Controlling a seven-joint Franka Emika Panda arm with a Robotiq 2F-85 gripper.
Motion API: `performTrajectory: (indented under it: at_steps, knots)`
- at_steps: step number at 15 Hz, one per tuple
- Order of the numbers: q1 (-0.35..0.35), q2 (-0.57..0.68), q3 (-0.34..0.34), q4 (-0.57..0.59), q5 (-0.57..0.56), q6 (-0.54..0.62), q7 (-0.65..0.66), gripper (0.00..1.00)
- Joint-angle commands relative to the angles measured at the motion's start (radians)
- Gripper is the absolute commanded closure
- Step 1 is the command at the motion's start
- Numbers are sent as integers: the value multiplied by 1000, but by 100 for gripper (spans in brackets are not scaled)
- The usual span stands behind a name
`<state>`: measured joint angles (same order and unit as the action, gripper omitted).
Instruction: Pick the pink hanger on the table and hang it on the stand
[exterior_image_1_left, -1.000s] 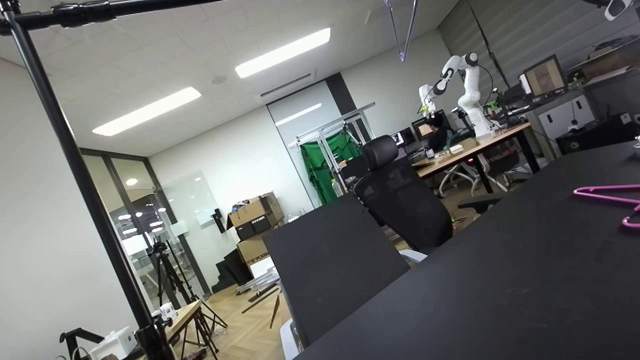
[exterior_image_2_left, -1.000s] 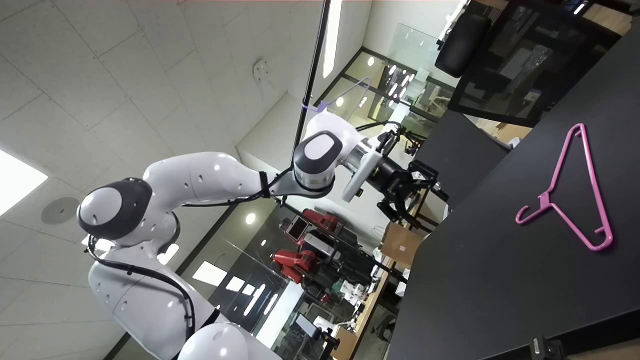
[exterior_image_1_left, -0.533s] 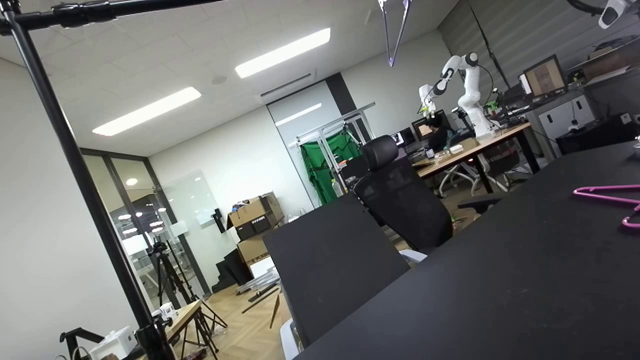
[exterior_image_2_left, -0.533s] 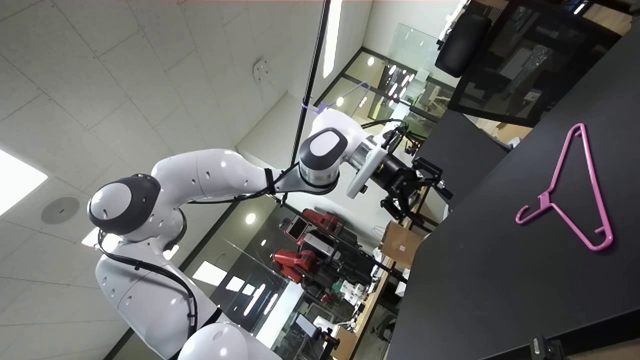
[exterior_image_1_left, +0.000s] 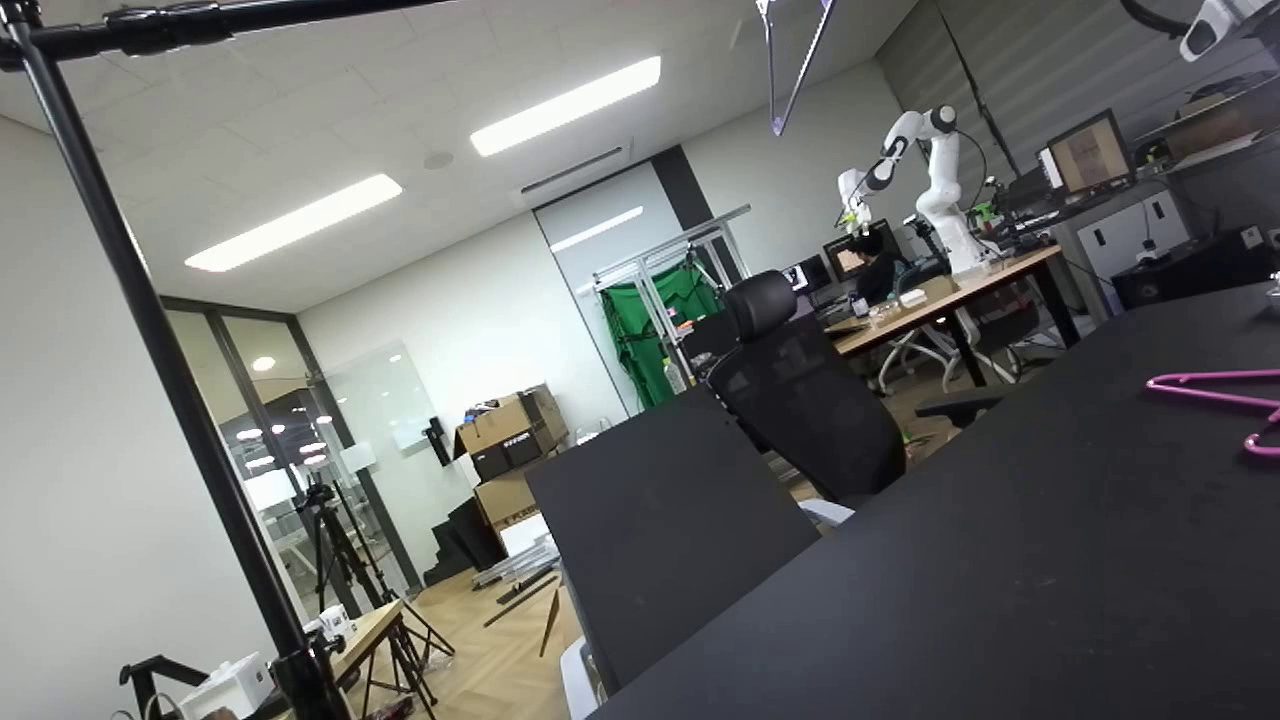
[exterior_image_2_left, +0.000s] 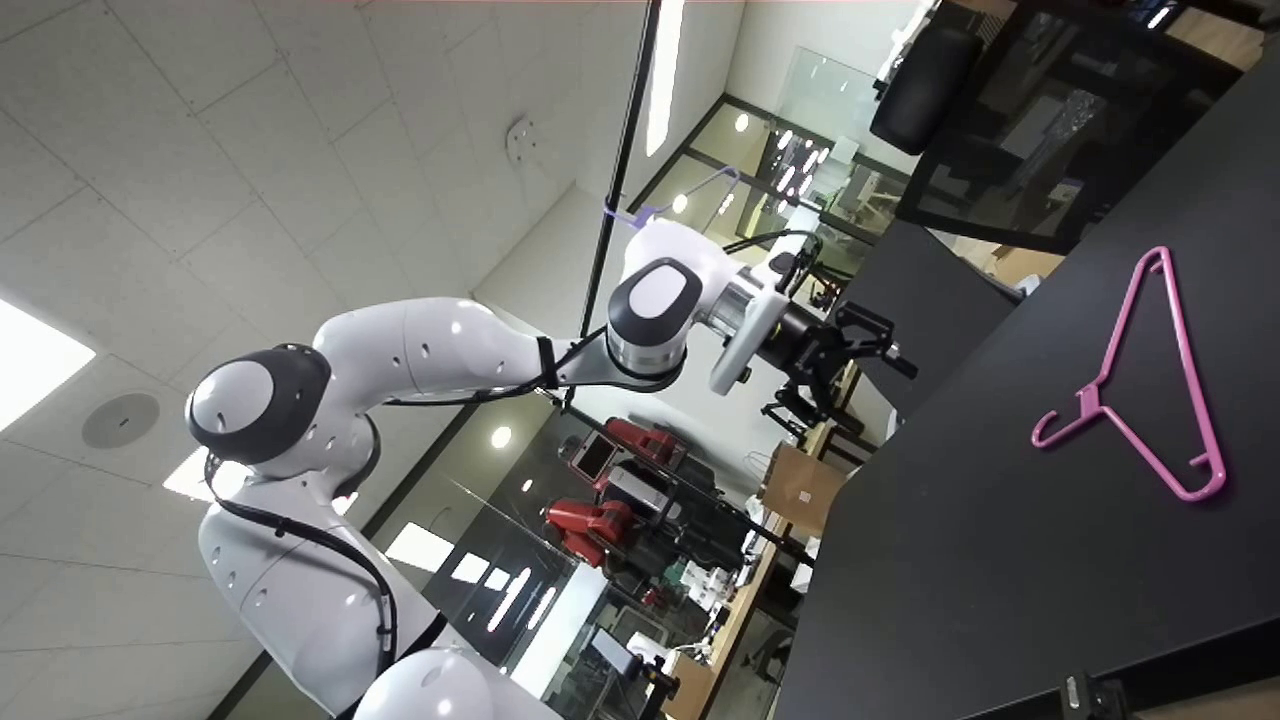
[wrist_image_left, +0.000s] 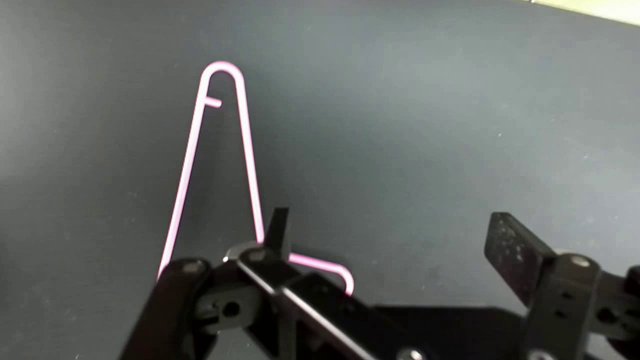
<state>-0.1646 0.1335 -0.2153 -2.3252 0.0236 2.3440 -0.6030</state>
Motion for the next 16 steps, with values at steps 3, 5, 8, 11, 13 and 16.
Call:
performTrajectory:
  at_steps: [3, 5, 8, 11, 13, 16]
  knots:
    - [-46, 155, 55, 59, 31, 290, 17, 0]
    - [-68, 218, 72, 79, 22, 356, 22, 0]
    - [-91, 306, 75, 112, -59, 417, 4, 0]
    - [-109, 365, 64, 137, -158, 433, -6, 0]
    - [-126, 400, 69, 156, -190, 435, -2, 0]
    - [-163, 440, 103, 182, -186, 420, -17, 0]
